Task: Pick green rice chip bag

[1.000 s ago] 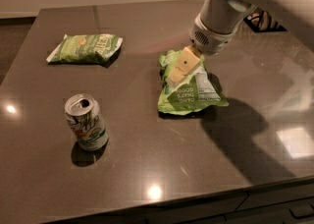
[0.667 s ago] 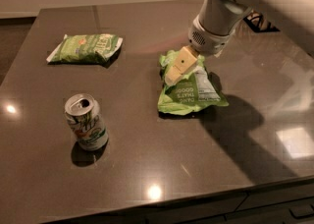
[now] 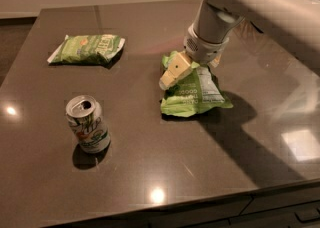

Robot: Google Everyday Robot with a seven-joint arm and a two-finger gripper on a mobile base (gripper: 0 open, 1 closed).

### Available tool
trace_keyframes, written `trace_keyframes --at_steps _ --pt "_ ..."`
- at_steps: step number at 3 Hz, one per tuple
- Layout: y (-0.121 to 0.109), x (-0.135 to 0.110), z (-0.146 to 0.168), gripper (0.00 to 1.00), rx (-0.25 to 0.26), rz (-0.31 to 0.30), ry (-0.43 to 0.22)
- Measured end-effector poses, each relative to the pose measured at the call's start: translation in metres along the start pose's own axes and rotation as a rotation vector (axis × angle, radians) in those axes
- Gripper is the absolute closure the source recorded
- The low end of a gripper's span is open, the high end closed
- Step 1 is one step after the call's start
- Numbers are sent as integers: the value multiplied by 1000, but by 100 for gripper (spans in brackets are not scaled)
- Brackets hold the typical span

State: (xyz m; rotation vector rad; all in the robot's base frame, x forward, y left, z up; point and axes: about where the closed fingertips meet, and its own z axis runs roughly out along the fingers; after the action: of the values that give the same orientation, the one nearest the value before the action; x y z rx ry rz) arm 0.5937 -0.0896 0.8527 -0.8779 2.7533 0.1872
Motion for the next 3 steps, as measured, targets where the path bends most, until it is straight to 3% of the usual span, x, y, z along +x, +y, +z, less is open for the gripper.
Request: trace_keyframes --at_steps 1,3 --pt "3 -2 1 13 -9 14 -11" --pt "9 -6 -12 59 -33 -13 -45"
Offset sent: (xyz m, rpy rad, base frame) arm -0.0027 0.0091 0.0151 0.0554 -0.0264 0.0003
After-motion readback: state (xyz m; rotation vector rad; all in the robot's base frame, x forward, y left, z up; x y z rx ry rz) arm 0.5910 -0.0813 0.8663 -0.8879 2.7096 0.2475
